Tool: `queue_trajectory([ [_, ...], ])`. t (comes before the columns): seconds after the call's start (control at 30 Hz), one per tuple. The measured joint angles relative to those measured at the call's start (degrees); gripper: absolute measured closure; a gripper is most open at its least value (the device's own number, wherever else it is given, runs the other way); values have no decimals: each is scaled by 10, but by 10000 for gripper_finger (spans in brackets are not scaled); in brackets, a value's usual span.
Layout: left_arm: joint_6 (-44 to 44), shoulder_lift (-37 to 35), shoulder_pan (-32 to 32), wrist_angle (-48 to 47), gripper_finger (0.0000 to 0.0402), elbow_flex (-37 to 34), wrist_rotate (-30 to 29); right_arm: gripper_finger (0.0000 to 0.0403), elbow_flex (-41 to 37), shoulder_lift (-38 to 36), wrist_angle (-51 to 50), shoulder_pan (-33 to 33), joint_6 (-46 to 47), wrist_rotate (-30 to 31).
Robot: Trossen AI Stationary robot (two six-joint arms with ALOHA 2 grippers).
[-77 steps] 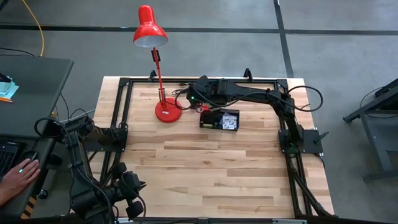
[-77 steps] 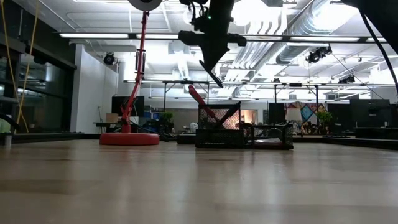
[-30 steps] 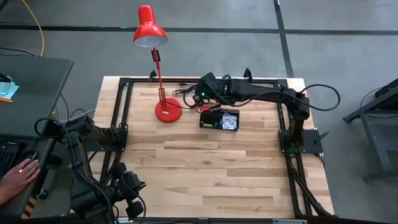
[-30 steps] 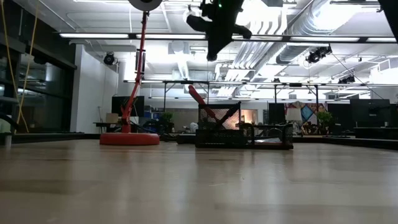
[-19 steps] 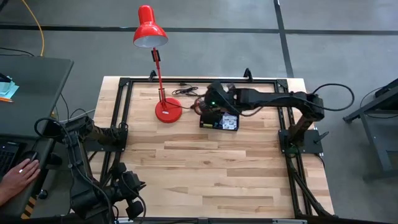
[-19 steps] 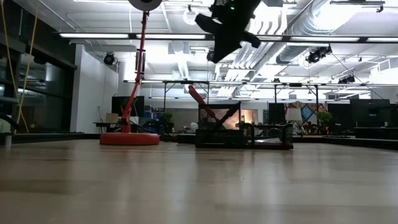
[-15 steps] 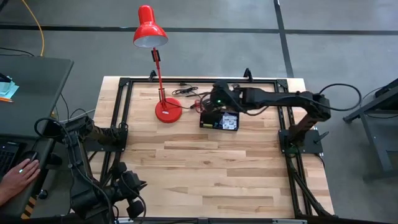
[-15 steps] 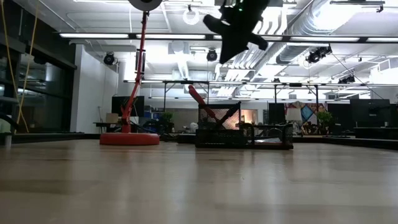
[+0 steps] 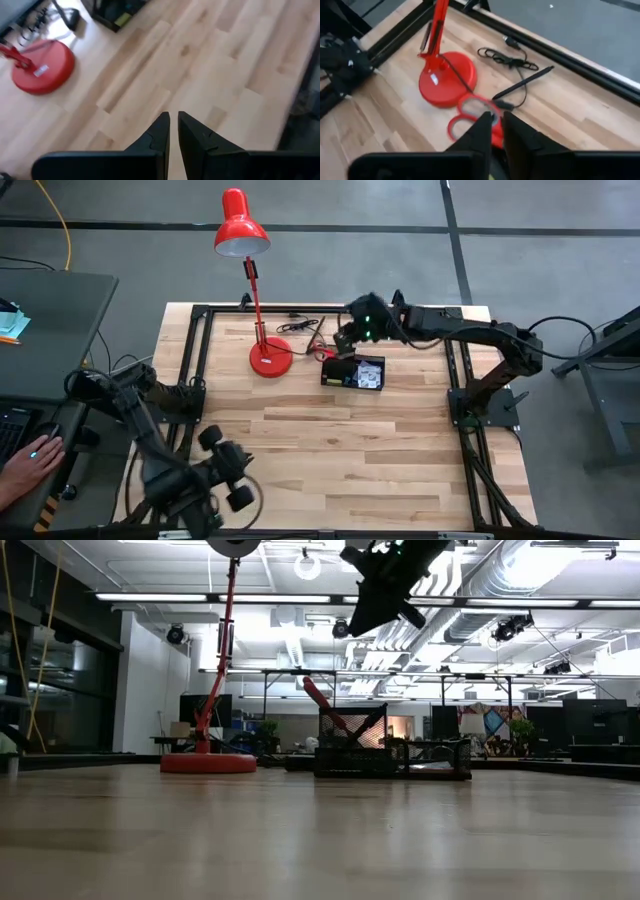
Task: Pick and place office supplies into organizer
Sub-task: Put the pen into the desk organizer
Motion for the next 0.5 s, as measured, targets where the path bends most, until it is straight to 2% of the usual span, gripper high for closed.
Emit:
queue_trajectory([
  [0.17,46,-5,76,0,378,0,-3,310,1,0,8,-73,-22,-77],
  [0.3,77,-10,187,1,378,10,2,270,1,8,34,-139,-40,-166],
  [0.4,161,-10,293,40,378,29,35,250,2,6,61,-169,-86,-204],
  [0.5,277,-9,394,148,368,33,111,238,2,0,57,-198,-123,-232],
])
